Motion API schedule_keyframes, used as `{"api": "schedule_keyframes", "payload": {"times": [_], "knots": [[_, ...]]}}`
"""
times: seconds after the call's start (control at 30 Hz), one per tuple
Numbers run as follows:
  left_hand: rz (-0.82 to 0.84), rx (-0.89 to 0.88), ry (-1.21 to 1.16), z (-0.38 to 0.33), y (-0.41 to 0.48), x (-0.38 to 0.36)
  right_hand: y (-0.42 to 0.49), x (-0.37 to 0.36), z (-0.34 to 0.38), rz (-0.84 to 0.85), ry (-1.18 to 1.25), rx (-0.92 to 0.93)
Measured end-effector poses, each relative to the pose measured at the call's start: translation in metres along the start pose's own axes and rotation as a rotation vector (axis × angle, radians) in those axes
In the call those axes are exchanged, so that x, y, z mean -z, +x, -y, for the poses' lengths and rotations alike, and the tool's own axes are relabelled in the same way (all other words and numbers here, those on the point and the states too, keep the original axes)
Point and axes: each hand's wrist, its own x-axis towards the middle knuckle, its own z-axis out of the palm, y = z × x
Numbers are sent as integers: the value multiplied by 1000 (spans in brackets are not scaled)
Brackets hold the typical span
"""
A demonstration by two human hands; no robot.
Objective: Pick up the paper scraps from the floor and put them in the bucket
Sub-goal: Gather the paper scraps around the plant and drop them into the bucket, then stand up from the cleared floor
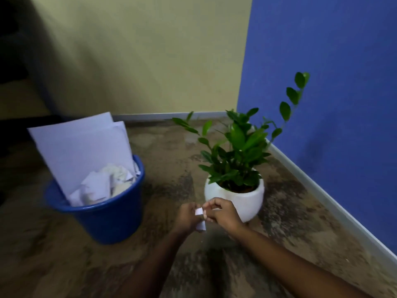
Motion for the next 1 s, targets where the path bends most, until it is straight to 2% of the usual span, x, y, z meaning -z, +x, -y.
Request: {"api": "schedule_keyframes", "payload": {"times": [0.17,0.27,0.33,0.43,0.5,0.6,0.67,0.77,0.87,1.0], "knots": [[-297,-35,67,-9,-8,73,10,-61,53,67,132,140],[-539,-94,78,-19,-5,113,16,-97,83,97,187,238],[-676,-100,75,-24,0,137,19,-116,97,120,136,295],[-786,-73,50,-25,7,165,18,-132,101,176,-44,370],[-760,-2,132,-19,12,175,18,-134,94,164,-182,426],[-610,193,304,-6,17,173,16,-128,76,159,-368,534],[-598,205,471,-1,18,160,16,-119,59,187,-458,537],[-634,-81,746,1,23,135,18,-98,32,230,-590,508],[-536,-357,862,-3,37,110,19,-74,7,253,-718,468],[-351,-450,947,-3,61,80,17,-40,-12,269,-847,424]]}}
